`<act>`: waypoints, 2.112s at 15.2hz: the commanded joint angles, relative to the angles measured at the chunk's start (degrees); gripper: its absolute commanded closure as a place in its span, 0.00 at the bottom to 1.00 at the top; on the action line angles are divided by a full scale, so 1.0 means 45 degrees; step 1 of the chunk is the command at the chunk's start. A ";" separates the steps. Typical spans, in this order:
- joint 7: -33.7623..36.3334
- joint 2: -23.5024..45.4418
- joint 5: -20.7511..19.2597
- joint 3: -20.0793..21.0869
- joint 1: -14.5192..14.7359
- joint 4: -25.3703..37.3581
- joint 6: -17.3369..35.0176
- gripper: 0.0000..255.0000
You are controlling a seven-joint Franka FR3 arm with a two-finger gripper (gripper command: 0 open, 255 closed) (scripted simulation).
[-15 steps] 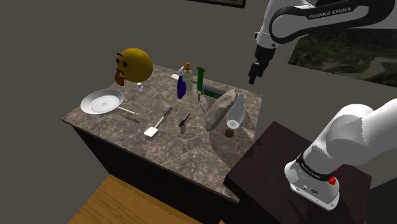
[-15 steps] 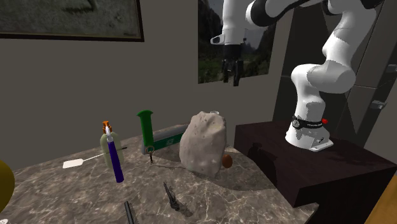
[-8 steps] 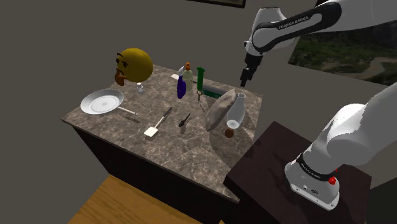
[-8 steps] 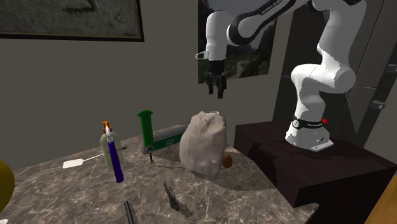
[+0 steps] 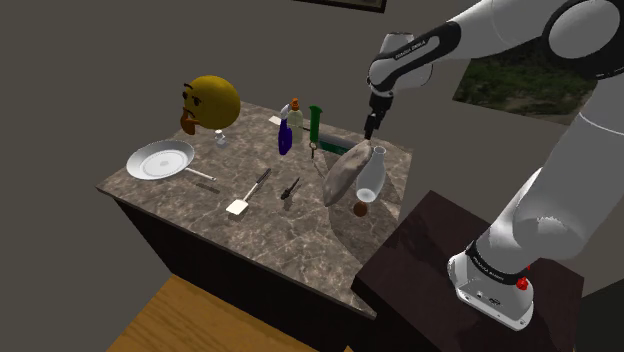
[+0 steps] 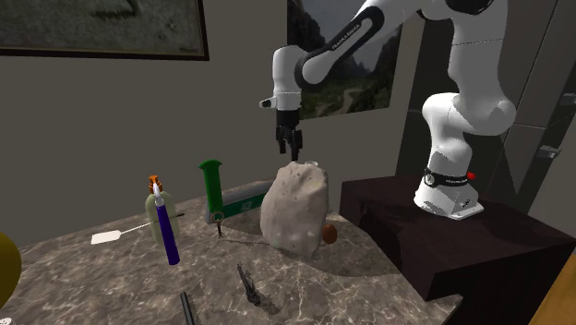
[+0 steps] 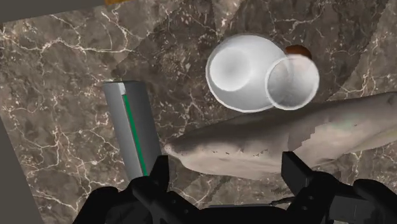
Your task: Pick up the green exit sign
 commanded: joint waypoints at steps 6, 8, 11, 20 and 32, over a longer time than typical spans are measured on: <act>-0.2275 0.3762 0.1703 0.0451 -0.0805 0.2982 0.0446 0.00; -0.2736 0.4807 0.2029 0.0650 -0.1083 0.4000 0.0409 0.00; -0.3262 0.6378 0.2338 0.1011 -0.1550 0.5687 0.0244 0.00; -0.3617 0.7836 0.2683 0.1361 -0.1860 0.6431 0.0938 0.00; -0.3617 0.7836 0.2683 0.1361 -0.1860 0.6431 0.0938 1.00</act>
